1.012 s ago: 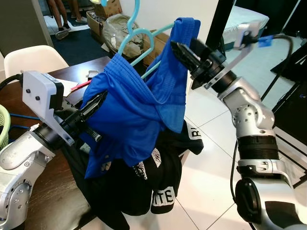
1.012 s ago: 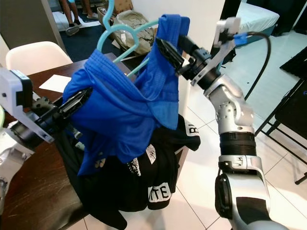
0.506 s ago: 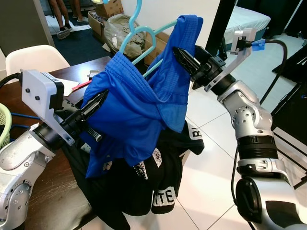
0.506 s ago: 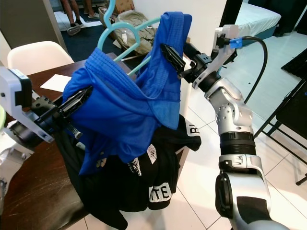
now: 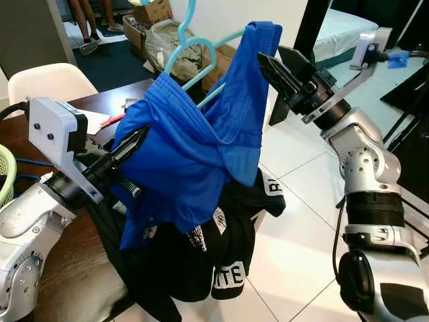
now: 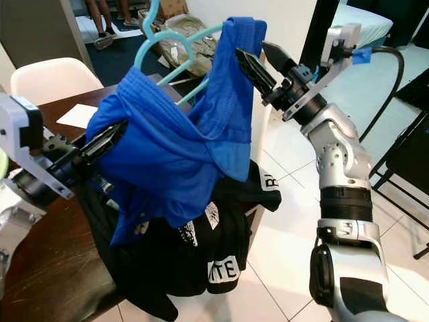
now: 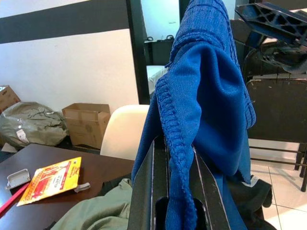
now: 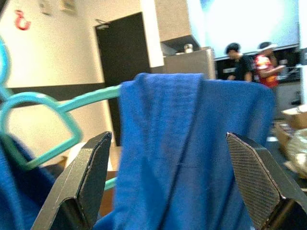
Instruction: Hang hanger
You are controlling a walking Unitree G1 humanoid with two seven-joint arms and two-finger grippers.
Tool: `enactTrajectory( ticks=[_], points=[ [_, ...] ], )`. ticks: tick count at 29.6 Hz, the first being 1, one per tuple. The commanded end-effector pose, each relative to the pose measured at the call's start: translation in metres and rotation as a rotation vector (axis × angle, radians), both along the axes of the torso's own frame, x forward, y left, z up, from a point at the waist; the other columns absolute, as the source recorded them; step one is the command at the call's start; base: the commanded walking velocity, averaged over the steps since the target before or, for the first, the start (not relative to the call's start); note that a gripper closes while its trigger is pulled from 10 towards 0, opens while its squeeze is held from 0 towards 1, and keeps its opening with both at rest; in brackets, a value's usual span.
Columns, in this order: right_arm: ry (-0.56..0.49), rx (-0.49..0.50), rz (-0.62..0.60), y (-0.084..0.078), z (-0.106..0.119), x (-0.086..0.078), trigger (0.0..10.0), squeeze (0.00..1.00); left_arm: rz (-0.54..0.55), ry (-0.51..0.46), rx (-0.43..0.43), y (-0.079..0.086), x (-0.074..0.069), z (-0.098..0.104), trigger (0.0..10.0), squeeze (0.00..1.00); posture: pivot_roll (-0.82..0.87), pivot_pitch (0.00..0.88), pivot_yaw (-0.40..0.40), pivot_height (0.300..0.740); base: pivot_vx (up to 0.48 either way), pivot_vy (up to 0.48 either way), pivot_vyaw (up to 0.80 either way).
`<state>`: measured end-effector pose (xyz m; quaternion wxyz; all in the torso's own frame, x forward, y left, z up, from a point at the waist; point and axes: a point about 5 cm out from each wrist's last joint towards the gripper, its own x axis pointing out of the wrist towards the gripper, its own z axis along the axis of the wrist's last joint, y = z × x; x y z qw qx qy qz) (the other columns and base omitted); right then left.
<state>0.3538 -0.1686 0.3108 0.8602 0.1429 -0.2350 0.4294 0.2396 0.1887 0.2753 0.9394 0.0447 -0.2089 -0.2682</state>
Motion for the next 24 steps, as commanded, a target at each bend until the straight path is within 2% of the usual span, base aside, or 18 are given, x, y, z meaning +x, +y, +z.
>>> enactTrajectory(
  ticks=[1,11,24],
  points=[
    [-0.012,-0.007,0.02,-0.002,0.001,-0.004,10.0,0.0,0.009,-0.028,0.008,0.003,-0.002,0.005,10.0,0.0,0.07,0.088,-0.041,0.74,0.0,0.0,0.0],
    [0.014,-0.03,0.028,0.007,-0.007,-0.003,10.0,0.0,-0.001,-0.031,0.006,0.0,-0.002,0.006,10.0,0.0,0.07,0.089,-0.041,0.74,0.0,0.0,0.0],
    [0.05,-0.062,0.017,0.006,-0.014,-0.002,10.0,0.0,-0.003,-0.036,0.005,0.001,-0.003,0.007,10.0,0.0,0.07,0.089,-0.042,0.74,0.0,0.0,0.0]
  ],
)
